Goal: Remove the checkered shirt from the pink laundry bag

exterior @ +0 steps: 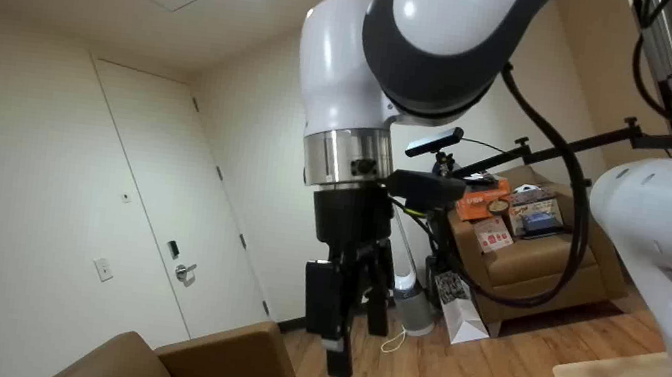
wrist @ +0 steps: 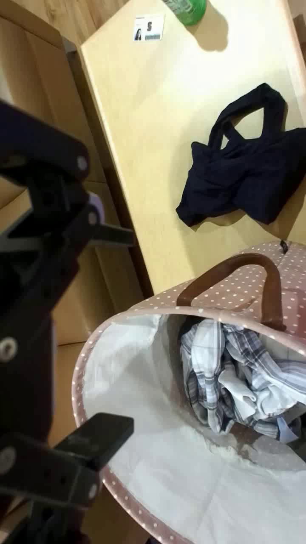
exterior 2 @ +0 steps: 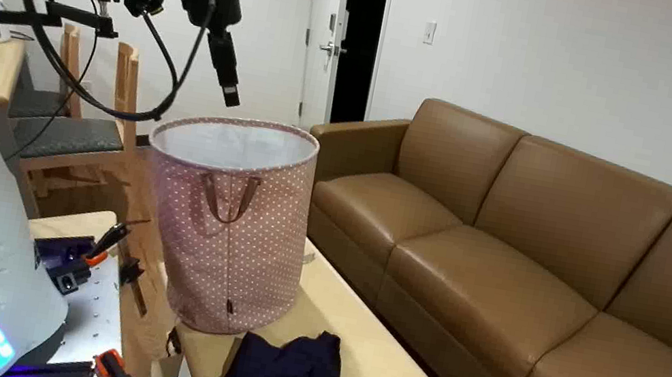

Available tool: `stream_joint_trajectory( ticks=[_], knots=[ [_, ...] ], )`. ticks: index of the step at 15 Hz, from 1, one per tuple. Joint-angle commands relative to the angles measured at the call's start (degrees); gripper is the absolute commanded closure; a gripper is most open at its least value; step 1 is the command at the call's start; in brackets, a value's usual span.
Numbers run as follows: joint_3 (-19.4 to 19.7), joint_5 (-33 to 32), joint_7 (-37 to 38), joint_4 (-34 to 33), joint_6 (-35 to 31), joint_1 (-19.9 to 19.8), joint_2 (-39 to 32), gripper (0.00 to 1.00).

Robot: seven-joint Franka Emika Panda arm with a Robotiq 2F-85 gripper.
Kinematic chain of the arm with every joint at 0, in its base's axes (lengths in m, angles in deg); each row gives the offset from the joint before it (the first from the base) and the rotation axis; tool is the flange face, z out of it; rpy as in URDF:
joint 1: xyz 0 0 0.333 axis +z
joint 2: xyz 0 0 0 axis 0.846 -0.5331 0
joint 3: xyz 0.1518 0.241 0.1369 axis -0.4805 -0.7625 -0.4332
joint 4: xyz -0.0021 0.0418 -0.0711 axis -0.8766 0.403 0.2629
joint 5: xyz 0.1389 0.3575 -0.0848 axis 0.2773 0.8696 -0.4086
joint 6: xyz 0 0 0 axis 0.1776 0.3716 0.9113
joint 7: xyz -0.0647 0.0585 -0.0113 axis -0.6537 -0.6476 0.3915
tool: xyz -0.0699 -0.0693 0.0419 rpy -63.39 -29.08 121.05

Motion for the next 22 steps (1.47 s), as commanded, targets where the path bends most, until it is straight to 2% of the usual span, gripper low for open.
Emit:
stream_joint_trajectory(
  ticks=[1,7,10,13,16,22],
  knots=[
    [-0.1,0.1,-0.1,0.0,0.2,-0.2,0.0,0.0],
    [-0.1,0.1,-0.1,0.1,0.2,-0.2,-0.2,0.0],
    [0.1,-7.1,-2.2,-3.2,7.1,-3.9,-0.3,0.0],
    [1.5,-15.0,-7.4,-8.8,11.9,-5.4,-3.7,0.0],
    [2.5,-18.4,-14.0,-12.6,10.8,-3.4,-7.5,0.0],
    [0.3,-15.9,-19.5,-18.1,8.0,3.5,-20.1,0.0]
  ],
)
